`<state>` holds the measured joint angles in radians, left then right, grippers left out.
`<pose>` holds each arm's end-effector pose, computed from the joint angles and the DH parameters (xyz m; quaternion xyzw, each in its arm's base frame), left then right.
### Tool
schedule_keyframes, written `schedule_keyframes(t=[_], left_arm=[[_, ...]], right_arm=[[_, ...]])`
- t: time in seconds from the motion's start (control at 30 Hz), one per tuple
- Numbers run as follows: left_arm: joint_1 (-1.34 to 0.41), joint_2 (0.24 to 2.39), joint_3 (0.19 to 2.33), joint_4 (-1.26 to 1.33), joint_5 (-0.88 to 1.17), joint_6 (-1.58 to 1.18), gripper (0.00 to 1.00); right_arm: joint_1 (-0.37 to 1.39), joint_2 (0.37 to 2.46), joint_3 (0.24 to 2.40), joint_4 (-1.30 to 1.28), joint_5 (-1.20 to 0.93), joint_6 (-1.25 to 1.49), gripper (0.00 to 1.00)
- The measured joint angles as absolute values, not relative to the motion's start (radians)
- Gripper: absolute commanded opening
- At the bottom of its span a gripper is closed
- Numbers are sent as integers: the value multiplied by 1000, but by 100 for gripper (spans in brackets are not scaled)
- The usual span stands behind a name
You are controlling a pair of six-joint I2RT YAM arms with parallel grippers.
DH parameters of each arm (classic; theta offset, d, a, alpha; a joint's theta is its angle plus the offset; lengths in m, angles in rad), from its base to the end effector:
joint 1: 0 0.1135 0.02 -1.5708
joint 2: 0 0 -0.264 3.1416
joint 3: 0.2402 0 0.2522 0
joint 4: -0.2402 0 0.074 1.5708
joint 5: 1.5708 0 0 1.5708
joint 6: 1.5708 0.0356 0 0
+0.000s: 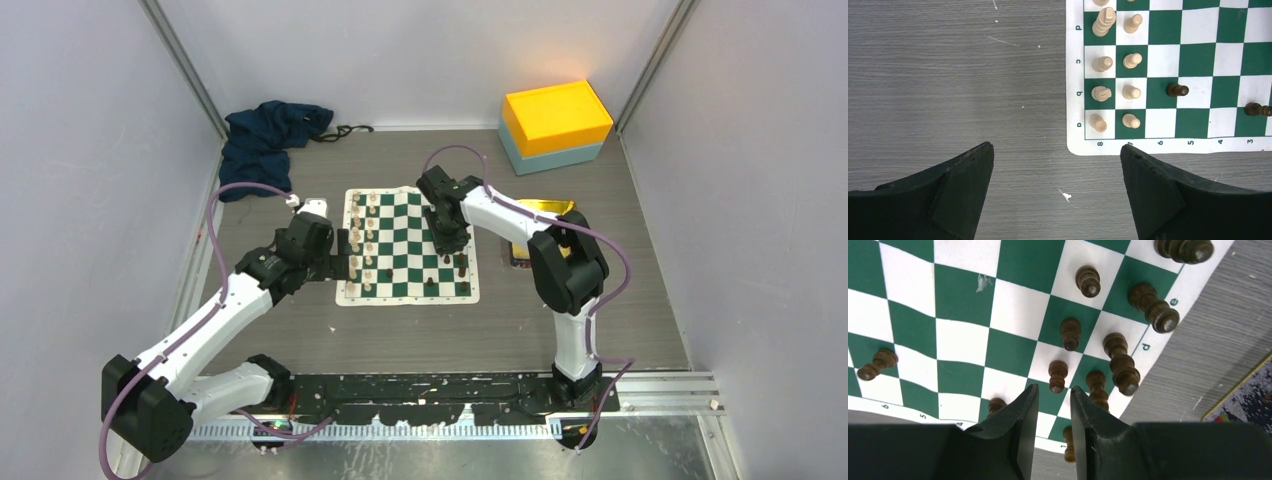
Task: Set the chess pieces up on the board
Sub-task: Place the chess piece on the chessboard, then pick up the chess piece from the chessboard.
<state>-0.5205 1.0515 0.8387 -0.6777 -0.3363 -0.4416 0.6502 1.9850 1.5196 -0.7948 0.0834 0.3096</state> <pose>0.1870 -0.0936 0.2660 -0.0191 0.9309 -0.0123 0.3646 0.3246 0.2431 0.1946 -0.1609 0.9739 0.0348 0.1561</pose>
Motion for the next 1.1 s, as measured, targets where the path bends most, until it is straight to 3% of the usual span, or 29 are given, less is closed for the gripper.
schedule_keyframes(t=[1.1], left_arm=[[-521, 1052, 833, -678, -336, -442, 98]], right_arm=[[750, 1924, 1535, -869, -66, 216, 45]])
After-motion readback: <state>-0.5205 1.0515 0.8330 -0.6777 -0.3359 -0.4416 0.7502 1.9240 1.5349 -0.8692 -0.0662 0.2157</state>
